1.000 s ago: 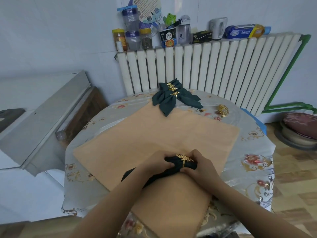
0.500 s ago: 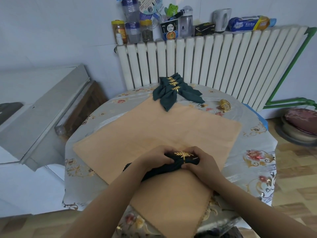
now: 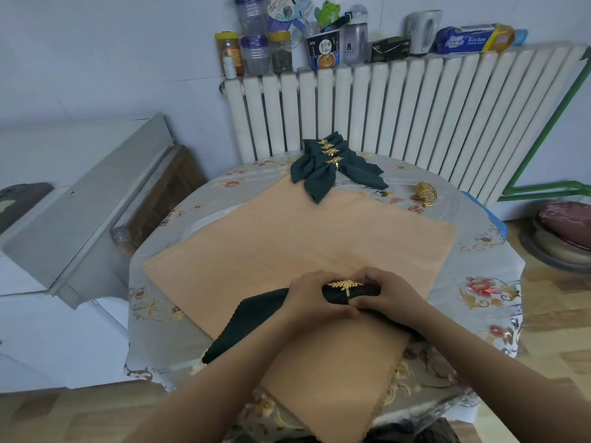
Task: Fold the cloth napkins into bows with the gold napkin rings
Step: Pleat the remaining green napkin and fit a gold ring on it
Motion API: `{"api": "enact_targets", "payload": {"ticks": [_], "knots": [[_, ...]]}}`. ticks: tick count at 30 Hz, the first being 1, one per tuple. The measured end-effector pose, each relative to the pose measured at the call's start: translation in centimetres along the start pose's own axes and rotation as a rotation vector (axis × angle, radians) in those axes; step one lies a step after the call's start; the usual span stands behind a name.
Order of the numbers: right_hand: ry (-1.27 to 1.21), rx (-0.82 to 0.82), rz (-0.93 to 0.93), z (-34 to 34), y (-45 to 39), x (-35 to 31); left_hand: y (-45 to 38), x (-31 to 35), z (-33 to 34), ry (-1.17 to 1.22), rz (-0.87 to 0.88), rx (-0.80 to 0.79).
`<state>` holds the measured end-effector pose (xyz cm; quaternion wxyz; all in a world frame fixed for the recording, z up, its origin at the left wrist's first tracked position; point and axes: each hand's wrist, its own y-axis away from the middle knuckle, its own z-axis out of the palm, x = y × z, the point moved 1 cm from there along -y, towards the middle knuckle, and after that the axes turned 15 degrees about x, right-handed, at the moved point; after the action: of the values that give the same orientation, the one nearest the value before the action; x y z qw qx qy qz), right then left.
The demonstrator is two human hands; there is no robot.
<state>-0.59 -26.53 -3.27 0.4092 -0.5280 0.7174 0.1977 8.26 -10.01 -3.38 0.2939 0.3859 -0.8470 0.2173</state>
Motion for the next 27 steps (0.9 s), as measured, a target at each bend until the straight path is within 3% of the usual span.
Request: {"api": "enact_targets", "payload": {"ticks": [2,5,10,14,21,27], "knots": [[-0.021,0.026,0.005,0.2,0.1,0.2,0.3,0.0,0.4,-0.006,0.024,0.109],[-0.032,0.064,0.004,0.5,0.3,0.5,0.4,0.1,0.4,-0.018,0.043,0.145],[-0.019,0.065,0.005,0.9,0.4,0.7,0.5,-0.1,-0.6,-0.007,0.058,0.103],[-0.006,0.085,-0.013,1.1,0.5,0.8,0.3,-0.7,-2.3,-0.146,0.132,0.05],[0.002,0.092,-0.041,1.2,0.8,0.5,0.9,-1.5,-3.6,-0.175,0.094,0.023],[0.078,0.073,-0.118,1.4,1.0,0.0,2.7,-3.1,-4.2,-0.369,0.134,0.17]]}}
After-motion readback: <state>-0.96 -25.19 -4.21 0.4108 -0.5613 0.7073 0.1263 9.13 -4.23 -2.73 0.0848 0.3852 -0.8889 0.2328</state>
